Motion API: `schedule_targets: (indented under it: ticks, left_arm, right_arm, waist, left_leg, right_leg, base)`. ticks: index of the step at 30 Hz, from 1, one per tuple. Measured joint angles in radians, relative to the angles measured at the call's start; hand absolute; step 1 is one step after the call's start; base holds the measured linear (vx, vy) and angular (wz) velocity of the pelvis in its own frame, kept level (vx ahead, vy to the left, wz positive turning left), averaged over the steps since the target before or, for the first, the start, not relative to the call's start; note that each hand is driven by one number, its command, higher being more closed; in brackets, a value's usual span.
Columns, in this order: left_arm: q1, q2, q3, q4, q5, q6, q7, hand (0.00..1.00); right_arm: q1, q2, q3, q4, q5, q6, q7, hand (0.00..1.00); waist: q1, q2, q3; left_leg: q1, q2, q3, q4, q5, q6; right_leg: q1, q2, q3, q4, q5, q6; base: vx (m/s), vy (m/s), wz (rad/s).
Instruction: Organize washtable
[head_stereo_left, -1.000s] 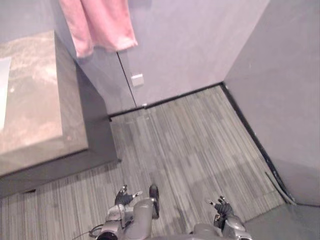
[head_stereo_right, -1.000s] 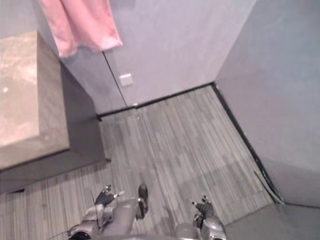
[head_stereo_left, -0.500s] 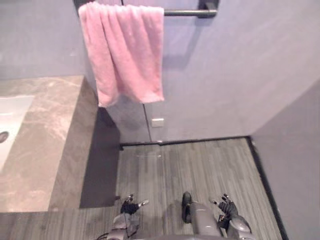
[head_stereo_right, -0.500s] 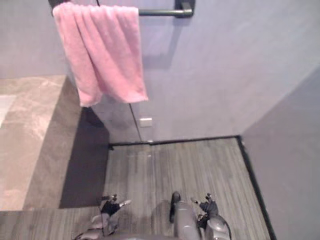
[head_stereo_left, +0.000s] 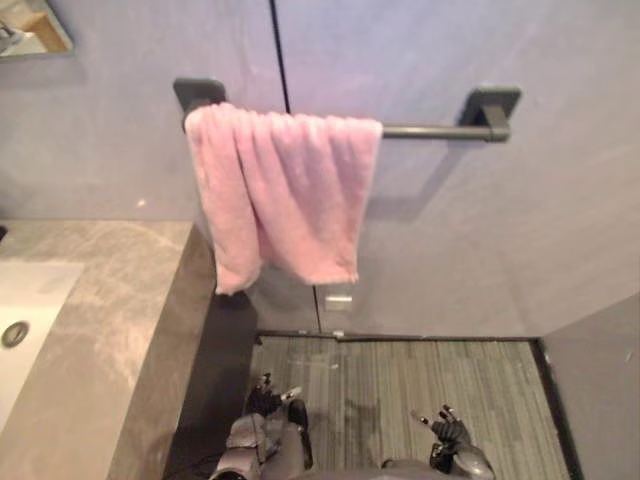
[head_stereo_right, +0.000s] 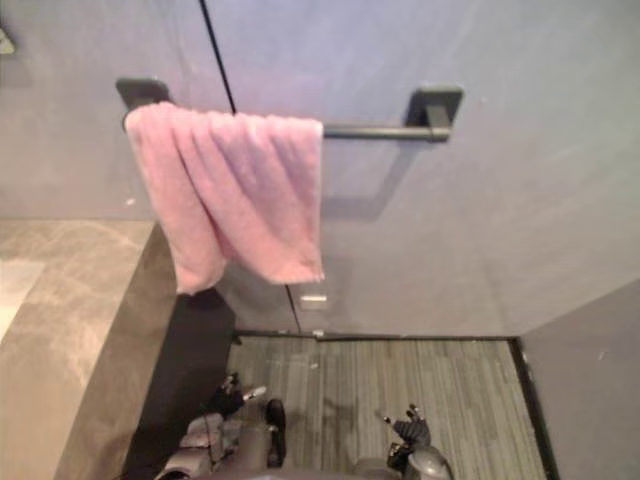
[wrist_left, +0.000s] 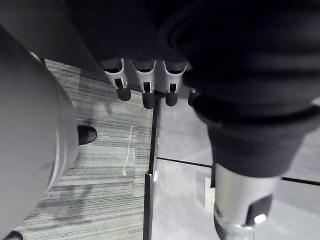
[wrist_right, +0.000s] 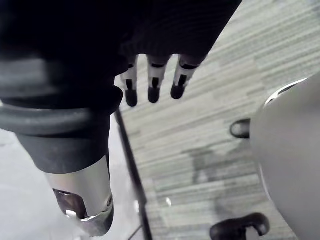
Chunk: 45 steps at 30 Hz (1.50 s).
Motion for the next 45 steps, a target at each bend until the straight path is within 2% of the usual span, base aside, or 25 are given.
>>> schedule_targets:
  ticks: [3, 5, 6, 8, 9, 10, 11, 12, 13, 14, 17, 19, 22, 29, 32, 34, 38, 40, 45]
  left_arm:
    - [0.001, 0.01, -0.031, 0.02, 0.0, 0.002, -0.003, 0.0]
    - [0.006, 0.018, -0.031, 0.034, 0.0, 0.002, -0.002, 0.0]
    - [0.016, 0.025, -0.028, 0.033, 0.0, 0.002, 0.0, 0.0]
    - [0.023, 0.031, -0.027, 0.034, 0.0, 0.002, 0.001, 0.0]
    - [0.026, 0.029, -0.028, 0.034, -0.001, 0.002, 0.0, 0.0]
    - [0.029, 0.036, -0.028, 0.031, -0.001, 0.0, -0.001, 0.0]
    - [0.029, 0.044, -0.026, 0.034, -0.001, 0.001, 0.0, 0.0]
    - [0.027, 0.037, -0.026, 0.049, -0.001, 0.002, 0.0, 0.0]
    - [0.028, 0.03, -0.027, 0.051, -0.001, 0.002, 0.0, 0.0]
    - [0.036, 0.018, -0.026, 0.053, -0.001, 0.001, 0.0, 0.0]
    - [0.042, 0.012, -0.027, 0.061, -0.002, 0.001, -0.001, 0.0]
    - [0.038, 0.013, -0.026, 0.068, -0.002, 0.001, -0.001, 0.0]
    - [0.037, 0.019, -0.025, 0.068, -0.01, 0.0, 0.002, 0.0]
    - [0.054, 0.03, -0.019, 0.048, -0.047, -0.005, 0.047, 0.0]
    - [0.107, 0.031, -0.021, -0.076, -0.058, -0.004, 0.082, 0.0]
    - [0.184, 0.031, -0.021, -0.299, -0.081, -0.009, 0.092, 0.0]
    - [0.268, 0.029, -0.021, -0.581, -0.114, -0.03, 0.087, 0.0]
    - [0.287, 0.019, -0.021, -0.681, -0.13, -0.034, 0.084, 0.0]
    - [0.308, -0.004, -0.028, -0.877, -0.171, -0.05, 0.083, 0.0]
  right_arm:
    - [-0.006, -0.002, 0.009, -0.004, -0.028, -0.001, 0.001, 0.0]
    - [-0.007, -0.011, 0.017, -0.005, -0.029, -0.001, 0.001, 0.0]
    - [-0.009, -0.011, 0.022, -0.007, -0.031, -0.001, 0.002, 0.0]
    - [-0.01, -0.008, 0.027, -0.012, -0.031, -0.003, 0.001, 0.0]
    - [-0.007, -0.008, 0.027, -0.011, -0.031, -0.002, 0.001, 0.0]
    - [-0.001, -0.001, 0.027, -0.005, -0.031, -0.001, 0.001, 0.0]
    - [-0.001, 0.001, 0.027, 0.002, -0.031, -0.001, 0.001, 0.0]
    - [-0.004, -0.007, 0.019, 0.023, -0.031, -0.002, 0.001, 0.0]
    - [-0.002, -0.012, 0.016, 0.028, -0.031, -0.001, 0.001, 0.0]
    - [0.0, -0.03, 0.016, 0.039, -0.031, 0.0, 0.0, 0.0]
    - [0.012, -0.031, -0.003, 0.048, -0.03, -0.001, 0.0, 0.0]
    - [0.013, -0.032, -0.005, 0.048, -0.028, -0.001, -0.001, 0.0]
    - [0.013, -0.03, -0.005, 0.06, -0.027, -0.001, -0.002, 0.0]
    - [0.016, -0.029, -0.001, 0.063, -0.025, -0.004, -0.005, 0.0]
    - [0.034, -0.03, 0.001, 0.027, -0.025, -0.009, -0.019, 0.0]
    - [0.053, -0.032, 0.021, 0.009, -0.025, -0.011, -0.028, 0.0]
    - [0.075, -0.033, 0.048, -0.036, -0.027, -0.013, -0.026, 0.0]
    - [0.093, -0.034, 0.048, -0.056, -0.027, -0.013, -0.026, 0.0]
    - [0.113, -0.038, 0.076, -0.104, -0.031, -0.013, -0.025, 0.0]
  waist:
    - [-0.004, -0.007, 0.0]
    - [-0.016, -0.001, 0.002]
    - [-0.02, 0.008, 0.002]
    - [-0.024, 0.007, 0.002]
    - [-0.025, 0.006, 0.001]
    - [-0.022, -0.015, -0.012]
    - [-0.022, -0.037, -0.023]
    - [-0.024, -0.015, -0.03]
    - [-0.024, 0.001, -0.034]
    - [-0.024, 0.028, -0.046]
    - [-0.026, 0.042, -0.057]
    - [-0.026, 0.042, -0.059]
    - [-0.027, 0.026, -0.062]
    - [-0.023, 0.024, -0.064]
    - [-0.024, 0.021, -0.065]
    - [-0.018, 0.016, -0.066]
    - [-0.011, 0.019, -0.067]
    - [0.001, 0.022, -0.069]
    - [0.003, 0.023, -0.069]
  left_leg:
    - [0.091, -0.04, 0.032, -0.015, -0.04, 0.046]
    - [0.152, -0.047, 0.029, -0.03, -0.067, 0.055]
    - [0.185, -0.045, 0.024, -0.049, -0.067, 0.055]
    - [0.209, -0.037, 0.015, -0.063, -0.067, 0.055]
    - [0.217, -0.033, 0.003, -0.064, -0.067, 0.054]
    - [0.217, -0.049, -0.009, -0.065, -0.068, 0.045]
    - [0.219, -0.063, -0.022, -0.068, -0.076, 0.032]
    - [0.224, -0.053, -0.044, -0.077, -0.08, 0.02]
    - [0.224, -0.044, -0.047, -0.079, -0.078, 0.017]
    - [0.231, -0.029, -0.057, -0.091, -0.079, 0.017]
    - [0.252, -0.015, -0.067, -0.117, -0.07, 0.002]
    - [0.252, -0.01, -0.075, -0.121, -0.07, 0.002]
    - [0.25, -0.013, -0.102, -0.122, -0.07, 0.002]
    - [0.249, -0.034, -0.121, -0.124, -0.068, 0.001]
    - [0.246, -0.047, -0.146, -0.146, -0.053, -0.003]
    - [0.242, -0.049, -0.164, -0.157, -0.047, -0.009]
    - [0.234, -0.045, -0.179, -0.159, -0.041, -0.009]
    - [0.244, -0.044, -0.183, -0.16, -0.03, -0.004]
    - [0.258, -0.043, -0.192, -0.159, -0.03, -0.005]
  right_leg:
    - [-0.156, -0.052, 0.079, 0.384, 0.024, 0.012]
    - [-0.188, -0.056, 0.076, 0.466, -0.003, 0.027]
    - [-0.206, -0.04, 0.058, 0.451, -0.023, 0.03]
    - [-0.225, -0.009, 0.045, 0.369, -0.029, 0.023]
    - [-0.222, 0.013, 0.043, 0.246, -0.019, 0.012]
    - [-0.216, 0.023, 0.038, 0.099, 0.083, -0.028]
    - [-0.217, 0.016, 0.036, 0.067, 0.114, -0.033]
    - [-0.187, 0.025, 0.021, 0.038, 0.102, -0.031]
    - [-0.174, 0.032, 0.016, 0.012, 0.113, -0.037]
    - [-0.135, 0.049, 0.004, -0.058, 0.134, -0.038]
    - [-0.077, 0.082, -0.003, -0.165, 0.181, -0.047]
    - [-0.066, 0.089, -0.005, -0.192, 0.196, -0.05]
    - [-0.031, 0.097, -0.024, -0.252, 0.228, -0.048]
    - [-0.006, 0.074, -0.034, -0.3, 0.268, -0.031]
    - [0.001, 0.062, -0.059, -0.312, 0.272, -0.026]
    - [0.004, 0.061, -0.068, -0.314, 0.272, -0.025]
    - [0.005, 0.065, -0.085, -0.314, 0.269, -0.028]
    - [0.007, 0.066, -0.089, -0.312, 0.268, -0.029]
    - [0.031, 0.065, -0.11, -0.312, 0.263, -0.032]
  base:
    - [0.33, 0.248, -0.18]
    - [0.31, 0.172, 0.16]
    - [0.32, 0.092, 0.23]
    - [0.24, 0.006, 0.31]
    - [0.19, -0.056, 0.4]
    - [0.19, -0.073, 0.41]
    - [0.21, -0.114, 0.36]
    - [0.17, -0.106, 0.22]
    - [0.22, -0.118, 0.15]
    - [0.18, -0.087, 0.04]
    - [0.1, -0.069, -0.04]
    - [0.02, -0.026, -0.02]
    - [-0.04, -0.02, 0.14]
    - [-0.1, 0.027, 0.06]
    - [-0.08, 0.012, 0.25]
    - [-0.04, -0.006, 0.23]
    - [-0.01, -0.023, 0.13]
    - [0.06, -0.019, 0.07]
    - [0.01, -0.006, 0.1]
